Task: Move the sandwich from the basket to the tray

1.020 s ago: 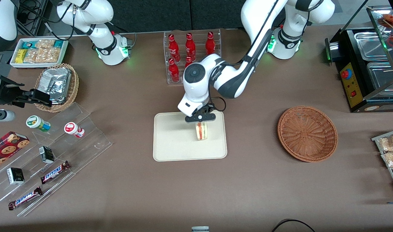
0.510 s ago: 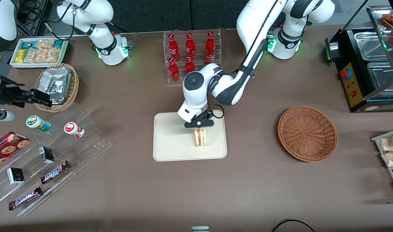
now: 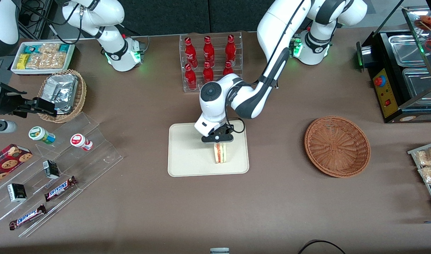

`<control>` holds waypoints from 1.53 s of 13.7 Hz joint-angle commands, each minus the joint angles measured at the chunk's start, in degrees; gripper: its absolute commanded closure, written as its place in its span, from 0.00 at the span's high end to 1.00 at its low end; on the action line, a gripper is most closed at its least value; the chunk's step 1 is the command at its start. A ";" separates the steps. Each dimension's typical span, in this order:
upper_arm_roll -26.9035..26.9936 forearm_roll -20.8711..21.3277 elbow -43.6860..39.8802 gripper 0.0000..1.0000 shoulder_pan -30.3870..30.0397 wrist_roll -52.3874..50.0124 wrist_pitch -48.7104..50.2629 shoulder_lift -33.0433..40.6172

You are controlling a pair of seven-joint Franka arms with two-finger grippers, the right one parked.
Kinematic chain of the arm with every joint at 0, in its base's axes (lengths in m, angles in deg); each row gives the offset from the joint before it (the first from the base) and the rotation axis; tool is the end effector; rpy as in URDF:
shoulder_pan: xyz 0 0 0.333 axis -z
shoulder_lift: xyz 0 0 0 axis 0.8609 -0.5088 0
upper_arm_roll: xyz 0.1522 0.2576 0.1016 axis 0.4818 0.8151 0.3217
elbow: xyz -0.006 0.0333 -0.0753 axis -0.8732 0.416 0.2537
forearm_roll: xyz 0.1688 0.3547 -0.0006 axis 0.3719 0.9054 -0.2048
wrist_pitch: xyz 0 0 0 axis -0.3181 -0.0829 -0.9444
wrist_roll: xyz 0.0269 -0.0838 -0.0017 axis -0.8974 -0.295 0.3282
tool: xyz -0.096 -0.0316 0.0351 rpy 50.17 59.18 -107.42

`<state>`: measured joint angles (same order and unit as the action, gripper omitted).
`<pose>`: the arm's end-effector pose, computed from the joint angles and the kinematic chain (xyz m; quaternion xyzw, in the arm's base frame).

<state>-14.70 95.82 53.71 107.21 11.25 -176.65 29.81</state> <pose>0.4920 -0.5250 0.2474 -0.9986 -0.0182 -0.0455 0.0181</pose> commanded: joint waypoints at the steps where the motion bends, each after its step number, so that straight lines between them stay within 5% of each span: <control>1: 0.30 1.00 -1.68 0.20 0.72 -1.01 -0.28 -1.03; 2: -0.05 1.08 -1.68 0.22 0.72 -1.01 -0.28 -1.29; 4: -0.32 1.26 -1.68 0.72 0.63 -0.75 -0.28 -1.55; 6: -0.32 1.26 -1.60 0.99 0.63 -0.74 -0.19 -1.38; 14: 0.03 0.56 -1.42 0.99 -0.68 -4.95 7.35 8.10; 21: -0.05 0.64 -1.86 1.00 -9.72 -3.65 26.68 24.79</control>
<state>-14.17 96.22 50.46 100.28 7.57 -153.69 49.82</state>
